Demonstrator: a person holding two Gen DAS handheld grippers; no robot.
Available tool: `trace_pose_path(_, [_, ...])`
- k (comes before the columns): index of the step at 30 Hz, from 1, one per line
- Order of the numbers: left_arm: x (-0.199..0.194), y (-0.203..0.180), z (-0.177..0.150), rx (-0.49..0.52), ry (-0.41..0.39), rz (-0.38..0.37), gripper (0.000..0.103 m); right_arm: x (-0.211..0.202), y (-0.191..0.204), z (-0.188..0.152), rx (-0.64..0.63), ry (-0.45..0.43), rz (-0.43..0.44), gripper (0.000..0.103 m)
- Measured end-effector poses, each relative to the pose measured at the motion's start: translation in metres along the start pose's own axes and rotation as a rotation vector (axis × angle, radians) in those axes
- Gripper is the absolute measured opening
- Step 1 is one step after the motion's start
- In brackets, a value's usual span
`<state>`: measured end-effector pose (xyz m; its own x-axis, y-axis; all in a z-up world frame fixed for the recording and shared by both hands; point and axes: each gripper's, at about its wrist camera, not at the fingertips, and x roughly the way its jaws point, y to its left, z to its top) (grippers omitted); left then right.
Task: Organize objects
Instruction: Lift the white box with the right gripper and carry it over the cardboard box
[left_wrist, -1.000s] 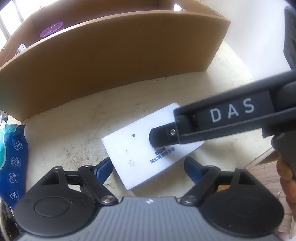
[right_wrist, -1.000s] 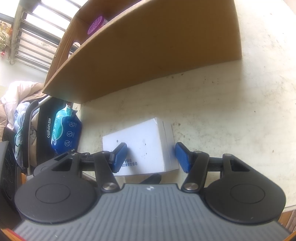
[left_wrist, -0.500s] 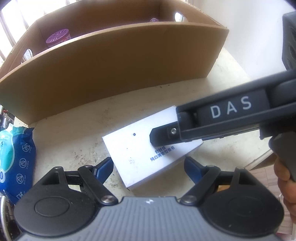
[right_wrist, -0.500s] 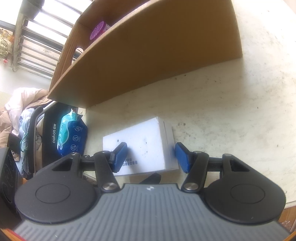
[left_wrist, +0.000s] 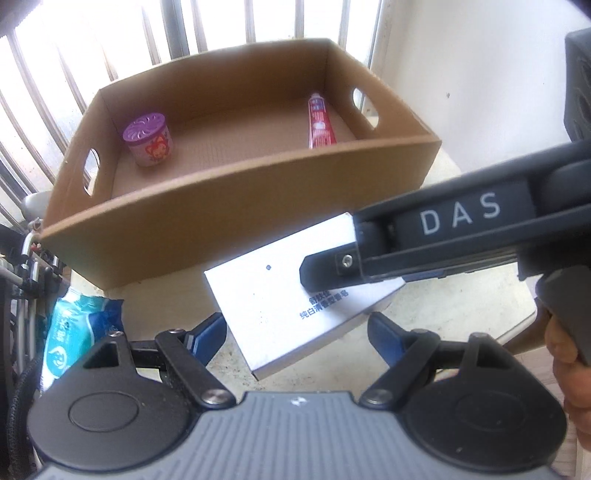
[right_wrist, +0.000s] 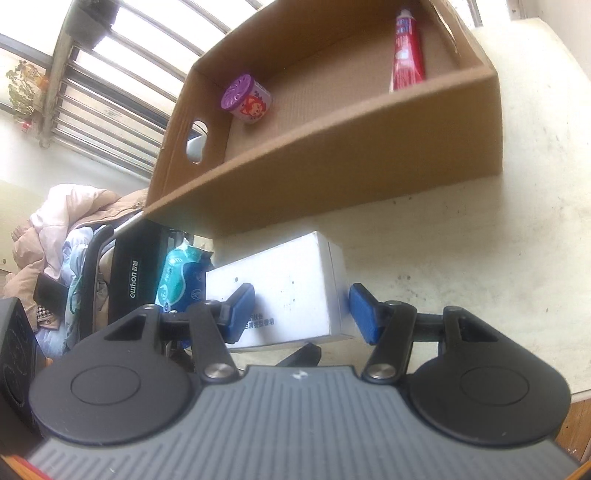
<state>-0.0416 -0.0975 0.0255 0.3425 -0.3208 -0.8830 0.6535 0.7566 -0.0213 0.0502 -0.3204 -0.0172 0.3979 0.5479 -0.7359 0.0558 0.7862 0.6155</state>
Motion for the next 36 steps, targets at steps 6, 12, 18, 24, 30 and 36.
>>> trace_pose_path(6, [-0.042,0.024,0.045,-0.003,-0.073,0.010,0.084,-0.047,0.046,0.025,-0.031,-0.057,0.010,0.056])
trace_pose_path(12, [-0.082,0.039,0.089,0.008,-0.141,0.042,0.084,-0.091,0.085,0.058,-0.042,-0.116,0.045,0.056])
trace_pose_path(18, [-0.097,0.045,0.132,-0.014,-0.171,0.070,0.084,-0.107,0.107,0.099,-0.064,-0.134,0.069,0.056])
trace_pose_path(24, [-0.083,0.054,0.175,-0.057,-0.132,0.098,0.084,-0.093,0.110,0.144,-0.089,-0.076,0.097,0.056])
trace_pose_path(30, [-0.040,0.069,0.217,-0.082,-0.096,0.104,0.085,-0.065,0.100,0.183,-0.096,-0.040,0.107,0.057])
trace_pose_path(36, [0.010,0.082,0.246,-0.053,-0.020,0.080,0.085,-0.027,0.075,0.217,-0.062,0.019,0.104,0.057])
